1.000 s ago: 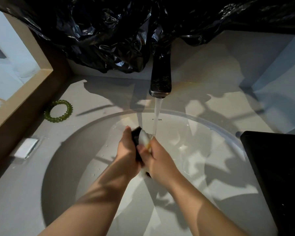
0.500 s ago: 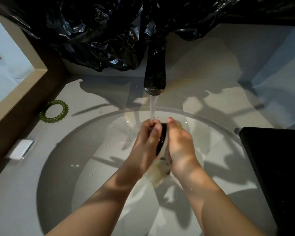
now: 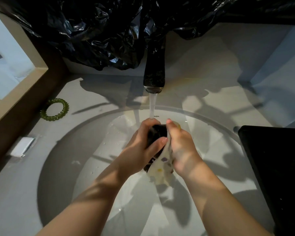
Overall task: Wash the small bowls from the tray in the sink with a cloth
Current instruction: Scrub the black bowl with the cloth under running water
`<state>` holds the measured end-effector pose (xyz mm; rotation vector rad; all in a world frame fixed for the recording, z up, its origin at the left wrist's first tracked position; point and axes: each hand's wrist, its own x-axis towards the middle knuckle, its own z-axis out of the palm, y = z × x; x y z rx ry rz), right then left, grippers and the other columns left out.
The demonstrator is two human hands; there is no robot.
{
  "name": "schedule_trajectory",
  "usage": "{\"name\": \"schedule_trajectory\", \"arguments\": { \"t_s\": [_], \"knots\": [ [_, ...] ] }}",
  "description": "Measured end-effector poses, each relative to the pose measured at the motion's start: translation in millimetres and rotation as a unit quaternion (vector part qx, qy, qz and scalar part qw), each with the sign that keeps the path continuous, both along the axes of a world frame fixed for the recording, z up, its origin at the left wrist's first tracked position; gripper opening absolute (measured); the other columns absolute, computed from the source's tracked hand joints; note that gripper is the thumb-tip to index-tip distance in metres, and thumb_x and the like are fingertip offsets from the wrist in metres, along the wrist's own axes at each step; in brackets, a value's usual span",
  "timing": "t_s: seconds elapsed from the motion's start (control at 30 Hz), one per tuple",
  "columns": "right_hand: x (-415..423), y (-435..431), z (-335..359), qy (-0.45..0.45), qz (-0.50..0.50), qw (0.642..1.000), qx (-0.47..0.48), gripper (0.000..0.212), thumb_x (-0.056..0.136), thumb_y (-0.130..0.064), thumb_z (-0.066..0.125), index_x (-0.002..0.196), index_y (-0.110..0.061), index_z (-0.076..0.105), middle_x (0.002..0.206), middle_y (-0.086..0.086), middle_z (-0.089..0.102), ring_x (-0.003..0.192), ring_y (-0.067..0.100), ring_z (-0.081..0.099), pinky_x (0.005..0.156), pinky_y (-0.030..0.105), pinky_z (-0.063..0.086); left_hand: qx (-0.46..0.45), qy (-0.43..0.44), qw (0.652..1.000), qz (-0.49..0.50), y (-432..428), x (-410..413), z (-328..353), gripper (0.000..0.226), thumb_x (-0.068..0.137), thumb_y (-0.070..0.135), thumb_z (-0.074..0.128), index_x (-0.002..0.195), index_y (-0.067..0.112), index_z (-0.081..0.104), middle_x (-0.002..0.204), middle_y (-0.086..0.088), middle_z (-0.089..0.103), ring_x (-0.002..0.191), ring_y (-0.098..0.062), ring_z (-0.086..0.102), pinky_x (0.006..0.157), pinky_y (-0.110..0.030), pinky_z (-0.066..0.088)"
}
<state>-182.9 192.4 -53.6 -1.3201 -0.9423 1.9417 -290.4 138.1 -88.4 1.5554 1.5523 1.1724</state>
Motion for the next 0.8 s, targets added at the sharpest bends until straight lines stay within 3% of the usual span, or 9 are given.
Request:
{"name": "schedule_trajectory", "arguments": {
  "t_s": [0.1, 0.23, 0.33, 0.4, 0.5, 0.57, 0.63, 0.7, 0.8],
  "knots": [
    [-4, -5, 0, -0.034, -0.009, 0.992, 0.118, 0.023, 0.093, -0.039, 0.051, 0.083, -0.021, 0.062, 0.075, 0.002, 0.068, 0.07, 0.022, 0.066, 0.057, 0.03, 0.052, -0.188, -0.279, 0.939, 0.077, 3, 7, 15, 0.046, 0.089, 0.064, 0.038, 0.118, 0.029, 0.049, 0.099, -0.006, 0.062, 0.081, -0.018, 0.063, 0.07, -0.033, 0.055],
    [-6, -11, -3, -0.041, 0.018, 0.982, 0.184, 0.022, 0.095, -0.035, 0.05, 0.078, -0.024, 0.059, 0.075, -0.003, 0.066, 0.074, 0.013, 0.065, 0.073, 0.029, 0.053, -0.272, -0.356, 0.891, 0.069, 0, 2, 21, 0.058, 0.085, 0.064, 0.045, 0.11, 0.013, 0.056, 0.07, -0.007, 0.061, 0.056, -0.018, 0.057, 0.052, -0.03, 0.047],
    [-4, -4, -3, -0.048, 0.025, 0.993, 0.106, 0.025, 0.094, -0.037, 0.05, 0.078, -0.021, 0.059, 0.078, 0.002, 0.066, 0.074, 0.021, 0.064, 0.063, 0.03, 0.053, -0.107, -0.017, 0.993, 0.044, -5, -8, 10, 0.066, 0.069, 0.046, 0.069, 0.123, 0.024, 0.038, 0.097, 0.004, 0.059, 0.083, -0.005, 0.06, 0.075, -0.029, 0.052],
    [-1, -1, -1, -0.051, 0.031, 0.997, 0.046, 0.025, 0.093, -0.039, 0.051, 0.08, -0.02, 0.06, 0.078, 0.004, 0.066, 0.068, 0.021, 0.063, 0.05, 0.025, 0.047, -0.045, 0.135, 0.99, -0.015, -5, -13, 2, 0.075, 0.063, 0.047, 0.071, 0.126, 0.035, 0.033, 0.109, 0.006, 0.055, 0.098, -0.009, 0.055, 0.086, -0.029, 0.05],
    [0, -2, 0, -0.065, 0.002, 0.994, 0.089, 0.026, 0.091, -0.042, 0.052, 0.078, -0.021, 0.06, 0.071, 0.003, 0.066, 0.062, 0.024, 0.062, 0.046, 0.027, 0.045, -0.111, -0.098, 0.989, -0.011, -6, -8, 13, 0.056, 0.074, 0.062, 0.064, 0.119, 0.035, 0.044, 0.106, 0.004, 0.059, 0.09, -0.012, 0.062, 0.077, -0.037, 0.056],
    [-3, -6, 0, -0.043, -0.007, 0.99, 0.133, 0.025, 0.091, -0.042, 0.052, 0.079, -0.022, 0.062, 0.074, 0.004, 0.067, 0.068, 0.027, 0.064, 0.051, 0.035, 0.05, -0.247, -0.337, 0.909, 0.016, -3, -1, 24, 0.054, 0.079, 0.068, 0.042, 0.102, 0.022, 0.057, 0.078, -0.004, 0.063, 0.06, -0.017, 0.06, 0.059, -0.035, 0.051],
    [-6, -11, -3, -0.018, 0.007, 0.988, 0.152, 0.023, 0.092, -0.039, 0.052, 0.08, -0.022, 0.062, 0.075, 0.003, 0.067, 0.072, 0.025, 0.065, 0.058, 0.032, 0.051, -0.291, -0.392, 0.871, 0.048, 1, -1, 24, 0.062, 0.084, 0.068, 0.036, 0.097, 0.012, 0.058, 0.067, -0.009, 0.06, 0.052, -0.02, 0.055, 0.052, -0.032, 0.047],
    [-6, -9, -4, -0.025, 0.022, 0.989, 0.142, 0.023, 0.093, -0.038, 0.051, 0.08, -0.022, 0.061, 0.077, 0.003, 0.067, 0.075, 0.023, 0.066, 0.06, 0.028, 0.05, -0.205, -0.302, 0.925, 0.102, 0, 1, 20, 0.047, 0.086, 0.058, 0.053, 0.108, 0.017, 0.053, 0.084, -0.009, 0.064, 0.064, -0.018, 0.063, 0.06, -0.033, 0.056],
    [-3, -4, -4, -0.053, 0.03, 0.993, 0.104, 0.023, 0.094, -0.033, 0.052, 0.077, -0.02, 0.059, 0.071, 0.001, 0.063, 0.062, 0.014, 0.061, 0.045, 0.017, 0.046, -0.053, 0.099, 0.992, 0.065, -6, -7, 10, 0.064, 0.067, 0.033, 0.079, 0.119, 0.034, 0.042, 0.101, 0.008, 0.059, 0.086, -0.003, 0.059, 0.075, -0.005, 0.043]
  ]
}}
